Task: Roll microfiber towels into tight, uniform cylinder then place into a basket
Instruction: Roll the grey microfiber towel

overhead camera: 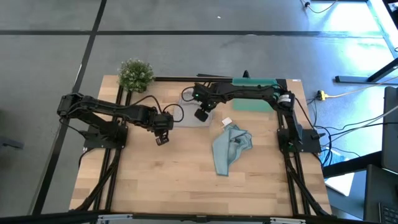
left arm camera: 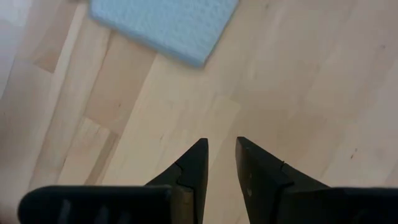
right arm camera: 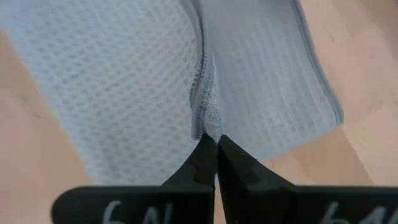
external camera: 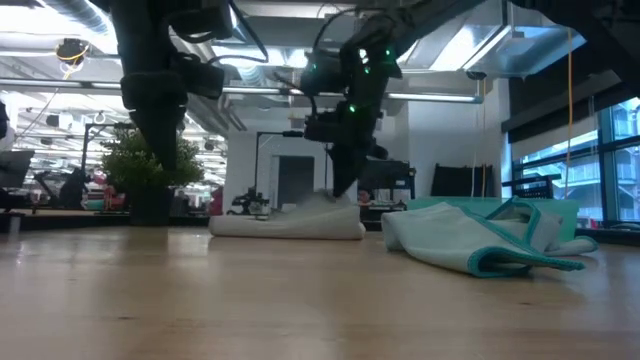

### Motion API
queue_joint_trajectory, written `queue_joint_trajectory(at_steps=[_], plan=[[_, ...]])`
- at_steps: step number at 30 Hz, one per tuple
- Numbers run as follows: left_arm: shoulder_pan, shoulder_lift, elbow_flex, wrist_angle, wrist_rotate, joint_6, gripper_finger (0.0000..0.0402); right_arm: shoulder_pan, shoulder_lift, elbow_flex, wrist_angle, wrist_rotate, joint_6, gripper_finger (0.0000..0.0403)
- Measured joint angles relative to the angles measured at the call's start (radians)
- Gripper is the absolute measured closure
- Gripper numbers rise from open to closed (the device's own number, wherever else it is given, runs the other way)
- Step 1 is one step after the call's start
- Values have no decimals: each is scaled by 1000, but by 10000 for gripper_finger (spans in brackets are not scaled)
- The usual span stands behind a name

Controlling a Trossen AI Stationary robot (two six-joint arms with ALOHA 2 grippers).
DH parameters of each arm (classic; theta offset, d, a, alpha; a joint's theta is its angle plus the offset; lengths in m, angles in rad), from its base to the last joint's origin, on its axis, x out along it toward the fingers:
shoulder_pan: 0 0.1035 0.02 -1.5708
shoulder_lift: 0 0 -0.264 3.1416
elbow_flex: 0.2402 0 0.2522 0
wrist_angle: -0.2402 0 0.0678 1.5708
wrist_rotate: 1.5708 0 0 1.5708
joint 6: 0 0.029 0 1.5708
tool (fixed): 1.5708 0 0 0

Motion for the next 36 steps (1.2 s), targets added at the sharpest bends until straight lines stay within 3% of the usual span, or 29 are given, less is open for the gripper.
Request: queue_joint_trajectory(at_steps=[9, 18, 28, 31, 36], plan=[[46, 0, 0, 0, 0, -2, 324, -10, -1, -66, -43, -10, 22, 397], [72, 0, 0, 1, 0, -2, 324, -11, -1, -79, -3, -8, -55, 391], [72, 0, 0, 9, 0, -1, 324, -24, -1, -79, 3, 19, -55, 289], [72, 0, 0, 11, 0, -24, 324, -37, -1, -35, -72, 14, -54, 255], [100, 0, 0, 51, 1, -67, 324, -65, -2, 78, -205, -109, -65, 222]])
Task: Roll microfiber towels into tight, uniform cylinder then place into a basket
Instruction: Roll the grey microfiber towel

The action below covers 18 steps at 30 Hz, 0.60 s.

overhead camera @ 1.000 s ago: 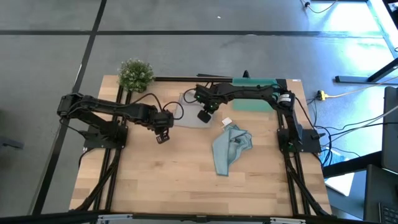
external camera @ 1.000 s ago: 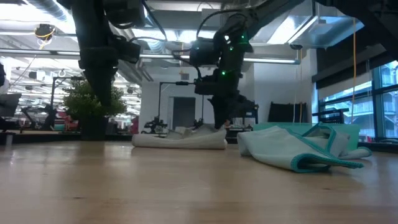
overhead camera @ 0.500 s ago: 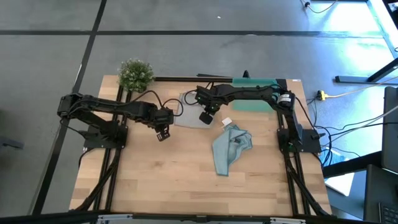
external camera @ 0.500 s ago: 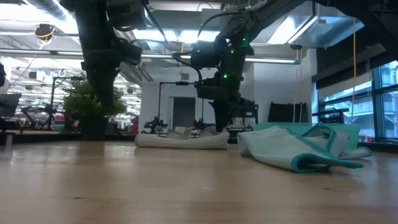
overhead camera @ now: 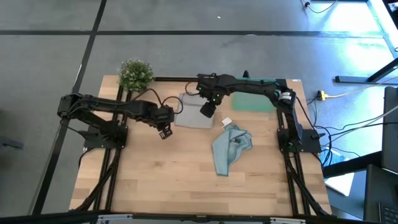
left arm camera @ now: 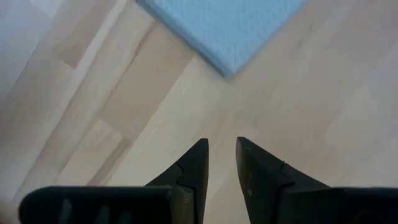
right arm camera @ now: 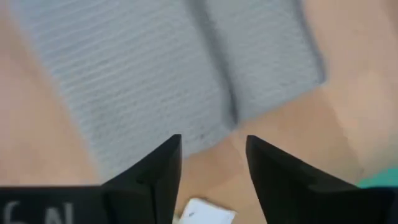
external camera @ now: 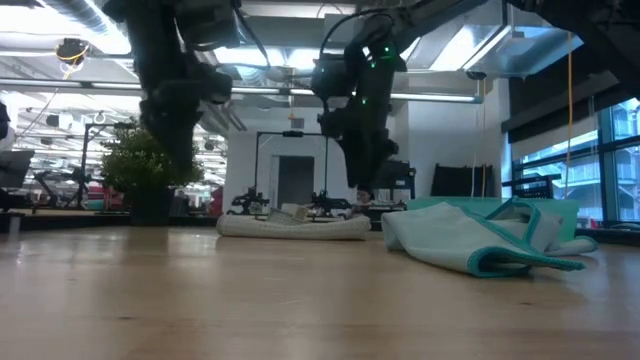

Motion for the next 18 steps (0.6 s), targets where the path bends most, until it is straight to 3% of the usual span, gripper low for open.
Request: queue_joint_trajectory(at_steps=[3, 9, 13, 18], plan=[[31, 0, 0, 79, 27, 31, 324, -2, -1, 20, -6, -159, -78, 218], [95, 0, 0, 213, 201, 215, 324, 47, 0, -7, -22, -491, -345, 217], [108, 1, 0, 219, 224, 327, 324, 100, 0, -18, -26, -482, -469, 217], [108, 1, 0, 220, 209, 345, 324, 142, 1, -21, -22, -424, -484, 217]])
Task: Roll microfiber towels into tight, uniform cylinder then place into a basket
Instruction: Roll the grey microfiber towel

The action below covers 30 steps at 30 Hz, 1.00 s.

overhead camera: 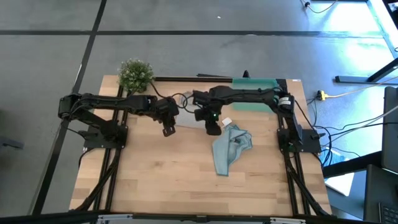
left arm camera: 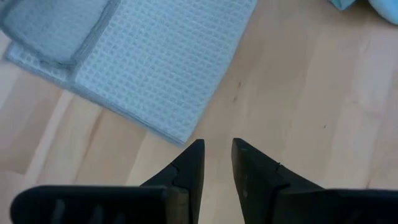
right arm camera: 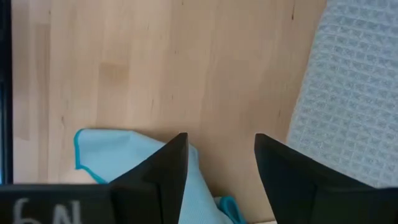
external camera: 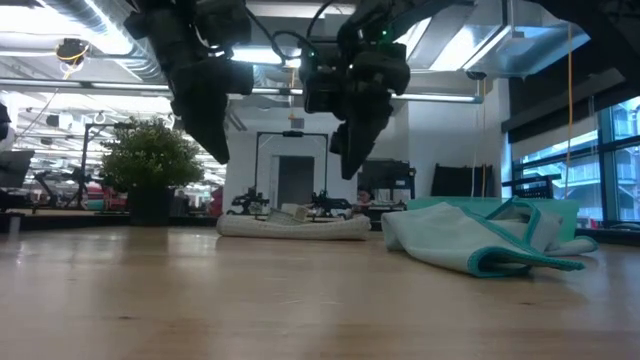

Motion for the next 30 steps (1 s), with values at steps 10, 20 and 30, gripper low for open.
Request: queue_joint_trajectory(at_steps=[10, 20, 30], plan=[[-4, 1, 0, 1, -51, 157, 324, 9, 0, 0, 2, 2, 28, 217], [-4, 1, 0, -5, -65, 126, 324, 9, 0, 0, 2, 2, 32, 220], [-4, 1, 0, -42, -70, 123, 353, 9, 0, 0, 4, 2, 29, 322]])
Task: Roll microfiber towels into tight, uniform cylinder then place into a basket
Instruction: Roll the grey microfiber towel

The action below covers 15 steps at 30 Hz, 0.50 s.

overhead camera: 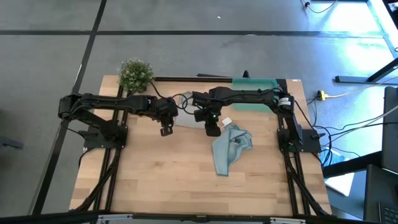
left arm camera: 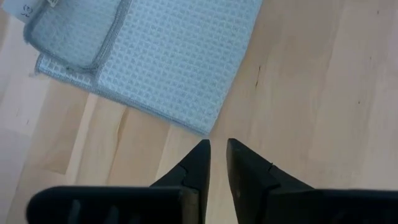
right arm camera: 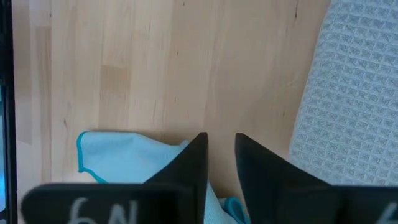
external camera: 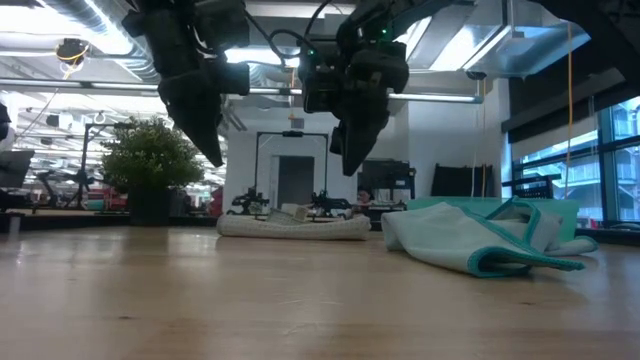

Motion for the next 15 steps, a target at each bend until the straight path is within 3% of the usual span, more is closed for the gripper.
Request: queue_joint_trajectory(at_steps=[6, 15], plan=[[0, 0, 0, 0, 0, 0, 330, 0, 0, 0, 4, 0, 1, 334], [0, 0, 0, -5, 0, -33, 306, 0, 0, 0, 12, 0, 1, 315]])
